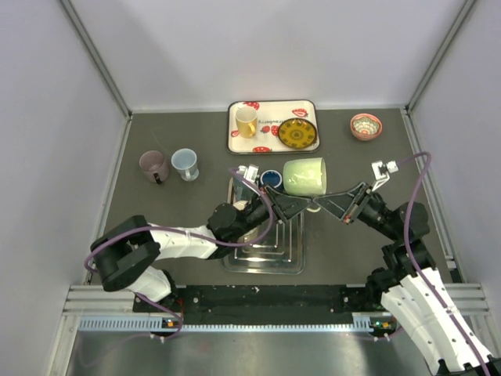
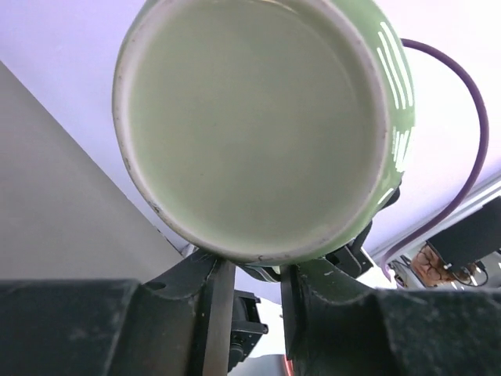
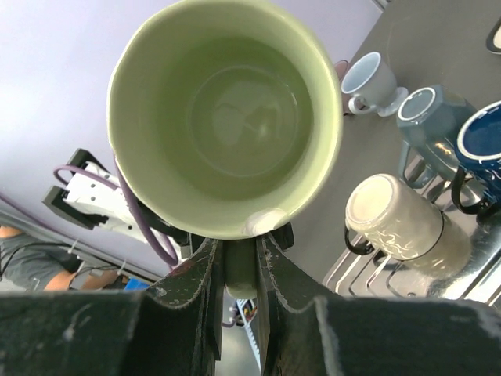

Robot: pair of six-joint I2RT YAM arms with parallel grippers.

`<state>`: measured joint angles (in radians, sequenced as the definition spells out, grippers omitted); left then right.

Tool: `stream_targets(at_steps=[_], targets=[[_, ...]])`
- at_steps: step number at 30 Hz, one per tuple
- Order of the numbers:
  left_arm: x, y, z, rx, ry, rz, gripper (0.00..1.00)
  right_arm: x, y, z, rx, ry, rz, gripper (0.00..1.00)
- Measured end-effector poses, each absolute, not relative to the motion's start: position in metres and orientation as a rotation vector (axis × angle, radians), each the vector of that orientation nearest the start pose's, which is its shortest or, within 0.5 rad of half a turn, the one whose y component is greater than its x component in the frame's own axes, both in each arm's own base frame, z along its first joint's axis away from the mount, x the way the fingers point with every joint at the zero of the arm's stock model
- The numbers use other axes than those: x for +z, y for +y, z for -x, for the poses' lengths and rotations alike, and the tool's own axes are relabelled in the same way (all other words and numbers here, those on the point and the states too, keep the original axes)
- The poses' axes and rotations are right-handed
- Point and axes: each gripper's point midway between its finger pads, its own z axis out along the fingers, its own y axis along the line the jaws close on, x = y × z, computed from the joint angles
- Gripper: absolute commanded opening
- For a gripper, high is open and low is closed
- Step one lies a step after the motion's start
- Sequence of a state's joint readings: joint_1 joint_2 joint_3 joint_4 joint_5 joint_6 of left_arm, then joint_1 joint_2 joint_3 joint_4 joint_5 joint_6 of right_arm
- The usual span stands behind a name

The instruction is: Turn the mug right side up

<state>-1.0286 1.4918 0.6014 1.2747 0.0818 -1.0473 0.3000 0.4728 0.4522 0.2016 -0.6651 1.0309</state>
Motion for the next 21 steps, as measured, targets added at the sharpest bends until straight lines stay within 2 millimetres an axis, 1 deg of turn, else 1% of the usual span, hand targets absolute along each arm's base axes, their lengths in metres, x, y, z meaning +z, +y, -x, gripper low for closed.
stream_targets(at_steps=[1,2,3,6,8,9,11,12,15,21], targets=[[0.299,-0.399,-0.181,-1.843,1.412,-0.074,0.32,0.303,0.196,-0.171,1.523,1.619,0.053,0.0],[0.3,-0.399,-0.179,-1.848,1.409,-0.077,0.38,0.304,0.197,-0.169,1.528,1.613,0.063,0.0],[0.301,-0.398,-0.178,-1.853,1.406,-0.084,0.41,0.306,0.197,-0.168,1.532,1.608,0.071,0.0],[0.304,-0.399,-0.176,-1.853,1.401,-0.108,0.44,0.305,0.197,-0.165,1.545,1.608,0.074,0.0],[0.302,-0.399,-0.176,-1.85,1.412,-0.114,0.32,0.304,0.197,-0.165,1.548,1.611,0.072,0.0],[0.301,-0.399,-0.177,-1.849,1.415,-0.115,0.19,0.303,0.197,-0.165,1.549,1.613,0.069,0.0],[0.302,-0.399,-0.178,-1.859,1.419,-0.104,0.04,0.303,0.197,-0.165,1.546,1.613,0.069,0.0],[0.306,-0.398,-0.177,-1.877,1.407,-0.099,0.0,0.302,0.197,-0.166,1.54,1.61,0.076,0.0],[0.317,-0.398,-0.176,-1.91,1.388,-0.09,0.0,0.307,0.196,-0.166,1.526,1.572,0.103,0.0],[0.317,-0.398,-0.175,-1.928,1.395,-0.1,0.0,0.307,0.196,-0.164,1.525,1.571,0.113,0.0]])
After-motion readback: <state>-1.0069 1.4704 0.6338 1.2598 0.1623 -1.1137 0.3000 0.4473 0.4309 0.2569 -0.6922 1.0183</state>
